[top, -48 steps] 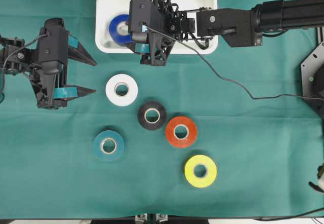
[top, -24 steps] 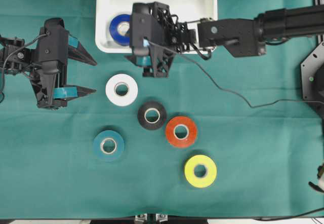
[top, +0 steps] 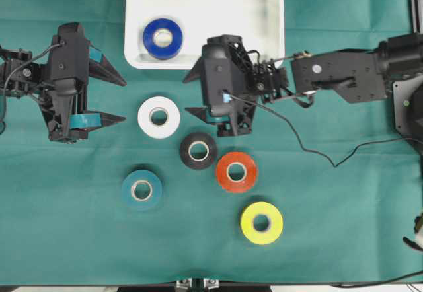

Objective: Put the tape alternately from left to right into the white case.
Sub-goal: 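Release the blue tape and lift the right gripper out of the tray, then move the left gripper over the white tape roll and grasp it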

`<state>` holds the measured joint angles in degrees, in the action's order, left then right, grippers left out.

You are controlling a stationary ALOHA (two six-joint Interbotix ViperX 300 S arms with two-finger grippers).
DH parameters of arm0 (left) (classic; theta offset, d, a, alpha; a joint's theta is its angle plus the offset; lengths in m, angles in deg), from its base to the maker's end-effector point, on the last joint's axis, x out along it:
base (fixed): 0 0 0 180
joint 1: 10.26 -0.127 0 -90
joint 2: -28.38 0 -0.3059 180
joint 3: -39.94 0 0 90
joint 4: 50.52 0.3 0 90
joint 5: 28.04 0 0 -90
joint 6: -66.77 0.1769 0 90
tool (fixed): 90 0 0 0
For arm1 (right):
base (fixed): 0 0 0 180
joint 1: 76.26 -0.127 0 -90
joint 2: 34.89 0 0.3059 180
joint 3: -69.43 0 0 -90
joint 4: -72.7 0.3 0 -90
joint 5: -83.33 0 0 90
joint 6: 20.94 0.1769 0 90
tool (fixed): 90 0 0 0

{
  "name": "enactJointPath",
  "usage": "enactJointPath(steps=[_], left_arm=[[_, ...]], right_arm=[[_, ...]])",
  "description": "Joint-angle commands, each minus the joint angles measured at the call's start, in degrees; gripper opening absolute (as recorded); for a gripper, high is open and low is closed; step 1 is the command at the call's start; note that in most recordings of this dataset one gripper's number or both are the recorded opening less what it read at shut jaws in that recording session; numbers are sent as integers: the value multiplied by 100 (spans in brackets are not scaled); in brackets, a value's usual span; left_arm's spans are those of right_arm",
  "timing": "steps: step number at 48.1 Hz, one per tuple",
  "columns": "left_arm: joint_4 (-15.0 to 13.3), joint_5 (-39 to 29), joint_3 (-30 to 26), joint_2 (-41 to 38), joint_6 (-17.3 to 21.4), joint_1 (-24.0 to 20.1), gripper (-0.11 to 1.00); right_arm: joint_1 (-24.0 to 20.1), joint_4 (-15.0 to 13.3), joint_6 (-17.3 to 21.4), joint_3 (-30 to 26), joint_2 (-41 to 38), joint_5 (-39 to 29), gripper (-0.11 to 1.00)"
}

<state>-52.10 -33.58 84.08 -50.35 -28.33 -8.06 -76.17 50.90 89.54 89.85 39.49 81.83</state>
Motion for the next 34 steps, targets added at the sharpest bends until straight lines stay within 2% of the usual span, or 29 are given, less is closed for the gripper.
enactJointPath(steps=[1, 23, 34], left_arm=[[-9, 26, -62, 79, 9, 18, 66], [-9, 26, -105, 35, 0, 26, 66], [-9, 26, -176, -88, -62, 237, 66]], right_arm=[[-70, 26, 18, 35, 237, 44, 69], [-167, 26, 18, 193, 290, 62, 69], [-167, 26, 18, 202, 290, 26, 69]])
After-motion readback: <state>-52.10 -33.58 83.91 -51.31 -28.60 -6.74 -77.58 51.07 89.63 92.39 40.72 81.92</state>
